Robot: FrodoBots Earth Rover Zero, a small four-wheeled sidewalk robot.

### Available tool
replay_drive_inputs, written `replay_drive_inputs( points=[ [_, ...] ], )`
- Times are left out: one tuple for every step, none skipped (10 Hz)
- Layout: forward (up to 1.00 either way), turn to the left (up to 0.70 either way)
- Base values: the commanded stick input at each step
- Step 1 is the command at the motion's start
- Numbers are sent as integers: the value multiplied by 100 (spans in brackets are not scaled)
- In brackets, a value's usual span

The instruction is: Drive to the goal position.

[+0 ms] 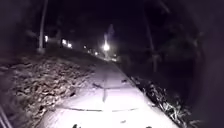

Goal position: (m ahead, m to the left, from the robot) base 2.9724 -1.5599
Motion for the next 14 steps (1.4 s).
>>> replay_drive_inputs(
  points=[
    [45,0],
    [45,0],
    [45,0],
    [45,0],
    [45,0],
    [45,0],
    [45,1],
    [45,15],
    [45,27],
    [45,2],
    [45,0],
    [45,0],
    [45,0],
    [45,0]
  ],
)
